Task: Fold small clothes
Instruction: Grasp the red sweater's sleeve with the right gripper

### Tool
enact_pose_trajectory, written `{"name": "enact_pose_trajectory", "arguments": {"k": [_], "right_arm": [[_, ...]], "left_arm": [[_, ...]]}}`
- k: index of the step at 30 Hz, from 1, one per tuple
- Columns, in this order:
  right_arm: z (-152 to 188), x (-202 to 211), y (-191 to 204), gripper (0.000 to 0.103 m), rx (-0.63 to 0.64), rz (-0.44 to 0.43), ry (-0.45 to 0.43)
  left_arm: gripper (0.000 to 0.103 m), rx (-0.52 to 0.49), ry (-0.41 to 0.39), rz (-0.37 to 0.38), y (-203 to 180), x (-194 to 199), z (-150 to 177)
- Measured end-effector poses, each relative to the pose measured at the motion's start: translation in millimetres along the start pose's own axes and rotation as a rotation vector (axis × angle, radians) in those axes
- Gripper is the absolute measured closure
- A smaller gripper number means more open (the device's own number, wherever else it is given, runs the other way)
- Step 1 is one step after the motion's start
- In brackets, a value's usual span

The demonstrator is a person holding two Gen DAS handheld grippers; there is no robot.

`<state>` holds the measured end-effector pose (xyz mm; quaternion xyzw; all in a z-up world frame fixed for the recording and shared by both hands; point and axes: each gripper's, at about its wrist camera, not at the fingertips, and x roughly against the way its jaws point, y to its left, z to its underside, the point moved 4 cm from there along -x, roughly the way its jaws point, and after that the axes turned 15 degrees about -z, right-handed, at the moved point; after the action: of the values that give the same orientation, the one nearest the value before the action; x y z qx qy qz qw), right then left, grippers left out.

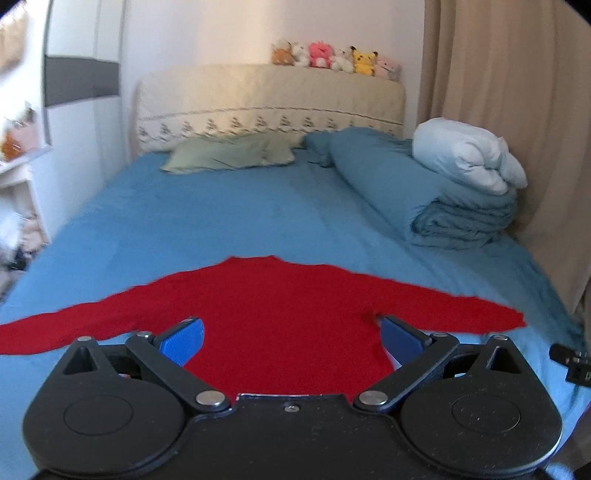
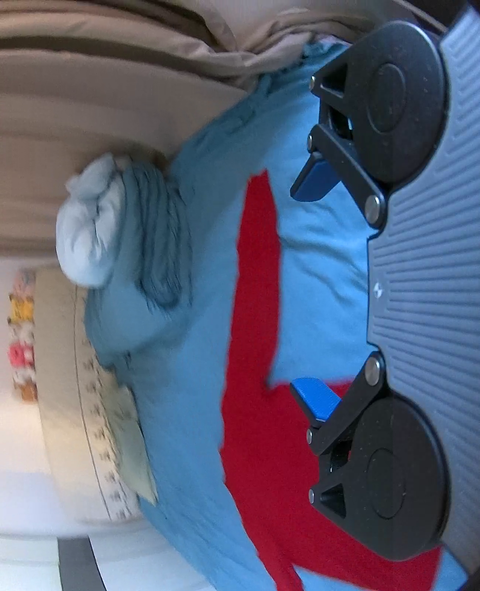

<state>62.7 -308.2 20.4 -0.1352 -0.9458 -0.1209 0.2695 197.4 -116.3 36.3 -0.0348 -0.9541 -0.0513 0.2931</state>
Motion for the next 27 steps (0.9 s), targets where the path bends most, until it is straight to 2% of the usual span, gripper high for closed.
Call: {"name": "enact_pose_trajectory", "arguments": {"k": [4,7,9,11,15,18,21,24,27], "right_arm": [[-18.3,-48.4,-46.0,0.0,-0.042,0.03,-0.01],[-24.5,-91.4,-78.4,0.0,-0.06,0.082,-0.01],[-23.0,-119.8,-98.9,0.0,-0.085,0.094,-0.018],[-19.1,-150.3,-120.4,0.0,-0.107,0.096,-0.026],[-1.8,-211.7,-159.2,0.0,-0.155,0.098,-0.005],[17.1,-249.7,-182.6,0.0,-0.2,0.116,0.016],[34.0,-279.1,-200.8,0.004,-0.239,0.12,0.033],[46.6,-299.7,-215.7,0.014,-0.302,0.102,0.029],[48.2,-310.8,-223.1,0.016,-0.343,0.092,-0.03]], "left_arm": [[0.0,0.004,0.025,0.045,-31.4,-58.0,-30.0],[0.0,-0.068,0.027,0.069,-66.3,-101.9,-47.5],[0.0,-0.093,0.011,0.08,-87.3,-130.4,-53.5],[0.0,-0.099,0.029,0.126,-105.7,-161.6,-54.4],[0.0,-0.108,0.171,0.159,-138.7,-242.4,-40.9],[0.0,-0.131,0.245,0.146,-158.9,-294.6,-22.3],[0.002,-0.165,0.284,0.118,-171.9,-333.2,-3.4],[0.007,-0.173,0.324,0.095,-179.0,-356.9,11.7],[0.008,-0.178,0.349,0.087,-184.5,-374.8,19.7]]}}
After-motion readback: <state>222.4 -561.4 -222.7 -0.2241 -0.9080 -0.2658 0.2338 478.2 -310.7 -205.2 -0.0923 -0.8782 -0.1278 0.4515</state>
